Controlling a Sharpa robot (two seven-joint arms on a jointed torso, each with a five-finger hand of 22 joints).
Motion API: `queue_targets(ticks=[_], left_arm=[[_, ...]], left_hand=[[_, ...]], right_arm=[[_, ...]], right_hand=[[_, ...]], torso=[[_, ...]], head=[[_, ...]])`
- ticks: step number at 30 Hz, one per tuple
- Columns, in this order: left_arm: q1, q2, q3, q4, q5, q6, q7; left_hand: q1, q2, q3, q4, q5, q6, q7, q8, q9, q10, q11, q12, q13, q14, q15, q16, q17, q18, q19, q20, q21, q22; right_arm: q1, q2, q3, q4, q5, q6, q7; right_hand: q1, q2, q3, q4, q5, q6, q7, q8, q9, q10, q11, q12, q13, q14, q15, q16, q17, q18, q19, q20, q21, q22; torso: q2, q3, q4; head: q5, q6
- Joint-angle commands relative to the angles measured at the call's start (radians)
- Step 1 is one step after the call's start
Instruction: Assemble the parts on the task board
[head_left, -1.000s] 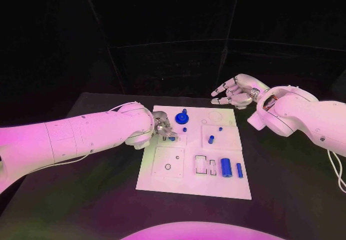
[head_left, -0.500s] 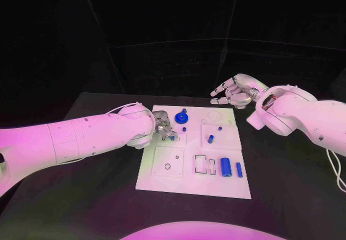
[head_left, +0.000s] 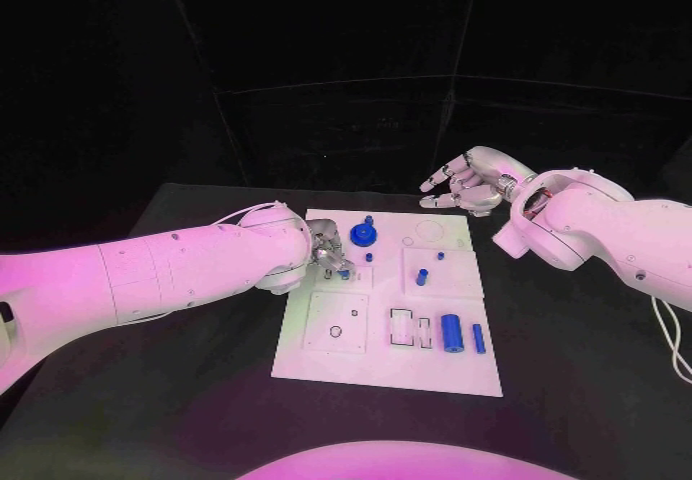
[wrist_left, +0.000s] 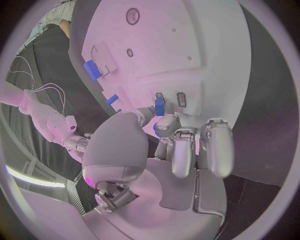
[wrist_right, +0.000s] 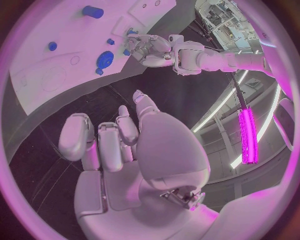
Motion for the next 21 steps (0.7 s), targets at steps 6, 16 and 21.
queue_targets(ticks=[6,16,21], left_arm=[[-0.002,0.001,-0.002,0.000,-0.012,0.061,-0.008],[-0.003,-0.001,-0.002,0.005,-0.012,0.077,-0.008],[-0.003,-0.001,-0.002,0.004,-0.012,0.078,-0.008]], left_hand=[[0.002,0.005,0.126,-0.129,-0.006,0.001,-0.004,0.006,0.001,0.003,-0.003,-0.003,0.001,0.104,-0.005,0.003,0.263,0.000,0.018,-0.006,0.000,0.003],[0.001,0.005,0.126,-0.129,-0.006,0.001,-0.004,0.006,0.002,0.003,-0.004,-0.003,0.001,0.104,-0.005,0.003,0.263,0.000,0.019,-0.006,0.000,0.004],[0.001,0.004,0.126,-0.130,-0.006,0.001,-0.004,0.007,0.002,0.004,-0.004,-0.002,0.002,0.104,-0.006,0.003,0.263,0.000,0.019,-0.006,0.001,0.006]], right_arm=[[0.002,0.000,0.001,0.001,-0.008,0.009,0.002],[0.002,0.001,0.000,0.000,-0.008,0.012,0.000],[0.002,0.003,0.000,-0.001,-0.008,0.013,0.001]], right_hand=[[-0.002,0.000,-0.005,0.003,0.005,-0.007,-0.003,0.006,-0.001,-0.006,0.002,-0.005,-0.001,0.035,-0.005,-0.004,0.000,0.014,-0.006,0.002,-0.004,-0.001],[-0.002,0.000,-0.005,0.003,0.005,-0.007,-0.003,0.006,-0.001,-0.006,0.002,-0.005,-0.001,0.035,-0.005,-0.004,0.000,0.014,-0.006,0.002,-0.004,-0.001],[-0.002,0.000,-0.005,0.003,0.005,-0.007,-0.003,0.006,-0.001,-0.006,0.002,-0.005,-0.001,0.035,-0.005,-0.004,0.000,0.014,-0.006,0.002,-0.004,-0.001]], torso=[[0.000,0.0003,0.0008],[0.000,-0.0001,0.0005],[0.000,-0.0002,0.0005]], head=[[-0.002,-0.002],[0.000,-0.004],[0.000,-0.005]])
